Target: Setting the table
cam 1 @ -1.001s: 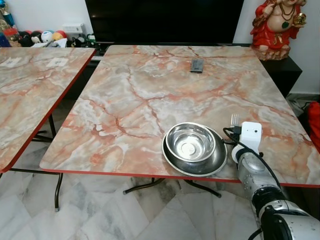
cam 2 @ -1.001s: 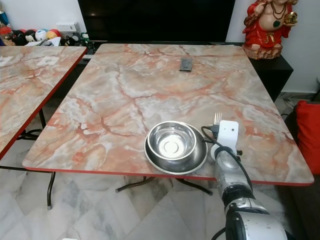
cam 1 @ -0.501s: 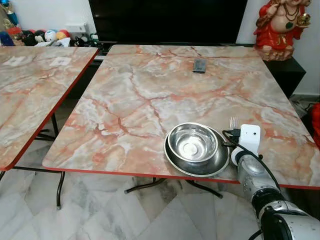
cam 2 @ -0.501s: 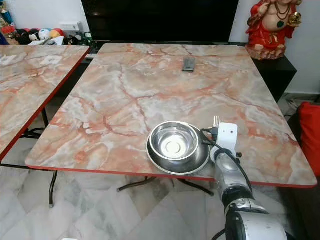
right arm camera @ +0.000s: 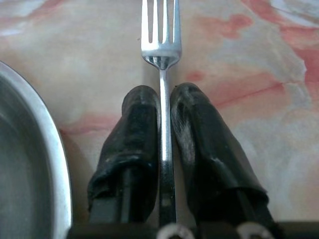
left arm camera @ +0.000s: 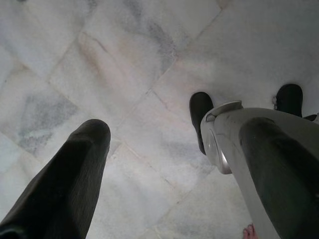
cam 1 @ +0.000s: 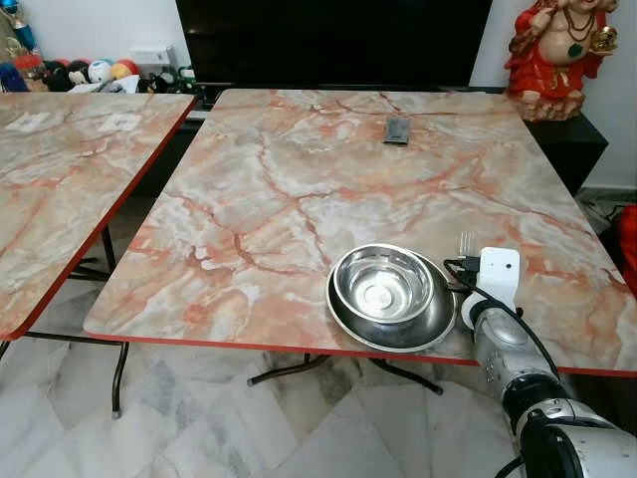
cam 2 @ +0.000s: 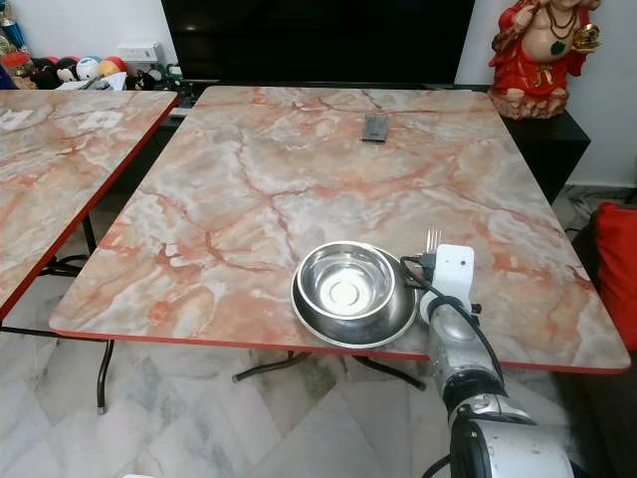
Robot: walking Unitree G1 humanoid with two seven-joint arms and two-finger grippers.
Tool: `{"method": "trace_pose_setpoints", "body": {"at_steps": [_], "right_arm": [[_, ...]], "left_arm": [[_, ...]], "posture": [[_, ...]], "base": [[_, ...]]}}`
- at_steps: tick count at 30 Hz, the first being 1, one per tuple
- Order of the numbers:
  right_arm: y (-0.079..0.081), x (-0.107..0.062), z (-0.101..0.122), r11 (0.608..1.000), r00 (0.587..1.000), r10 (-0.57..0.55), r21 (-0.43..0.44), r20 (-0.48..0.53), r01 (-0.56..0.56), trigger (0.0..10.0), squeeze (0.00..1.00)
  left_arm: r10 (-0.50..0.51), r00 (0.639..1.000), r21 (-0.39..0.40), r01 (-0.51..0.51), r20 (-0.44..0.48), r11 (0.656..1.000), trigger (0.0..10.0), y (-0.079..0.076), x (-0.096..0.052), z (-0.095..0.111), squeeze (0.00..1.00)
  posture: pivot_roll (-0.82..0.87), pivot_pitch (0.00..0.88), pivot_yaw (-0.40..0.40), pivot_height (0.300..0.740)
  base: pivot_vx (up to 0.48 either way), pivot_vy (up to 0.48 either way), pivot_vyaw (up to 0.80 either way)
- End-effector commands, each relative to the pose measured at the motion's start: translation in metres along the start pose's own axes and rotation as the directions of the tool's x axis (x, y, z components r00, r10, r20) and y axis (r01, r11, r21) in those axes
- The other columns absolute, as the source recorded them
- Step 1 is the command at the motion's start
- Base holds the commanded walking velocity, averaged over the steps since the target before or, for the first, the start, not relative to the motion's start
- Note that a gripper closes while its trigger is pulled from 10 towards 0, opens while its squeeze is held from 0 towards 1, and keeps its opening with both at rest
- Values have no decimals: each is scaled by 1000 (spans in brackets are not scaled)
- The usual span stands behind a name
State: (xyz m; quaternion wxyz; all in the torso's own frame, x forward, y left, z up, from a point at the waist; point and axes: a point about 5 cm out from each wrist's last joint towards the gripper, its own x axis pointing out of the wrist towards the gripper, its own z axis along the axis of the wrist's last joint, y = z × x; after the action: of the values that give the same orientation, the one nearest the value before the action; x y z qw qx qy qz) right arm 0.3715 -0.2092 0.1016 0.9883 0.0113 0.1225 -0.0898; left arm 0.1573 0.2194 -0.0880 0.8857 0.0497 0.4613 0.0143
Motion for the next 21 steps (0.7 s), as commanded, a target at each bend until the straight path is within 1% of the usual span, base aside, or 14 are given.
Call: {"method": "trace_pose_setpoints", "body": {"at_steps": [1,15,21], "right_arm": [[0,1,5,1000,1000,1,-9,12,-1,10000,0],[0,2,7,1000,1000,-4,-5,20,4,10000,0],[-3,3,19,999,996,-25,23,91,23,10000,0]], "left_arm": [[6,999,4,-6,-36,1000,10000,4,-3,-10,0],[6,999,5,-6,-37,1000,10000,4,-3,-10,0],[5,999,4,-5,-37,1000,10000,4,-3,-10,0]], "posture": [[22,107,31,740],[23,106,31,740],[21,106,32,740]], "base": [[0,0,0],[0,0,0],[0,0,0]]}}
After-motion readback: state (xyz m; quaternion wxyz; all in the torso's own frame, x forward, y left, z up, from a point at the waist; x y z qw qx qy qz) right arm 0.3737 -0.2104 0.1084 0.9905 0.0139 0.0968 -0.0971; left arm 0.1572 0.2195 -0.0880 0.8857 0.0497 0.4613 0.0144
